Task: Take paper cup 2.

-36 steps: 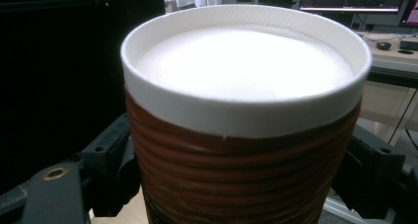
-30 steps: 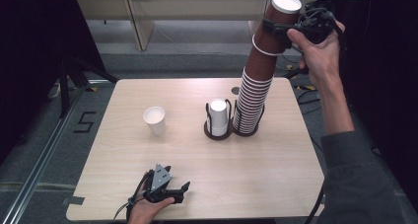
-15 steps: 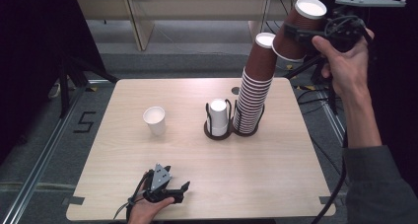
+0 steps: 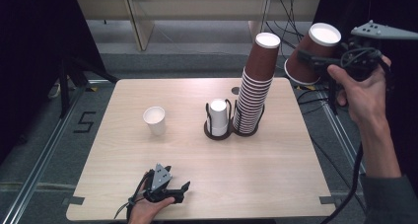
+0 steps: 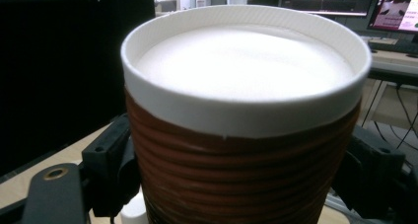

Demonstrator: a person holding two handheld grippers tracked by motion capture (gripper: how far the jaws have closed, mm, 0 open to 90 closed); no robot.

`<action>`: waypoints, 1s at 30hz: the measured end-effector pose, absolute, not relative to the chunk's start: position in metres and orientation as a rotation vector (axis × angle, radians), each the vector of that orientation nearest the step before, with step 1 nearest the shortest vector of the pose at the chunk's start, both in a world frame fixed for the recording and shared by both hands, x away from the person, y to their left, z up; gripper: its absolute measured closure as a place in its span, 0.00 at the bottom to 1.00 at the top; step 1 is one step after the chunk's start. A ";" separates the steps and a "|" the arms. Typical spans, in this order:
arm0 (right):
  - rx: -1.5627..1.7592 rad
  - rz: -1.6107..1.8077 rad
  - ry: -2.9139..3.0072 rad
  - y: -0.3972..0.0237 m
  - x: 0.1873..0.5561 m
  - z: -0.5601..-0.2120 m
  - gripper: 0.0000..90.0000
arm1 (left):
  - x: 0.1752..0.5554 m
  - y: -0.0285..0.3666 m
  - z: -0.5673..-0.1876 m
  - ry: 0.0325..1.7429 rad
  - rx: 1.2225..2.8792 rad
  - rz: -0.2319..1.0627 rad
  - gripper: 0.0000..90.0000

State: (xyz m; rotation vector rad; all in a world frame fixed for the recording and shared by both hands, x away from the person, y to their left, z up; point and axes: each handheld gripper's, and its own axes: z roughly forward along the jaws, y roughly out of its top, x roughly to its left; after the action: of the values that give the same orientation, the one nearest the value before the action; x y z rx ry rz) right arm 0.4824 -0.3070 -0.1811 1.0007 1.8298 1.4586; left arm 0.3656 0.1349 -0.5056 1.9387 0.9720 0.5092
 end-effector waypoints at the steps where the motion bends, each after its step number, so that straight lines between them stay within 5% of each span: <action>1: 1.004 1.456 1.835 -0.306 0.481 -0.185 0.20 | 0.366 0.135 -0.505 0.970 1.939 0.508 0.16; 30: 0.858 1.574 2.137 -0.204 0.439 -0.344 0.20 | 0.365 0.138 -0.501 0.921 1.809 0.495 0.16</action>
State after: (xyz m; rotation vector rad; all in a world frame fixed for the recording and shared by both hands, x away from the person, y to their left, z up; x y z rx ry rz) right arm 0.4394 -0.2037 -0.3442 0.8578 2.1367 1.5744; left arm 0.3650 0.1378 -0.5012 1.8089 0.9208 0.4947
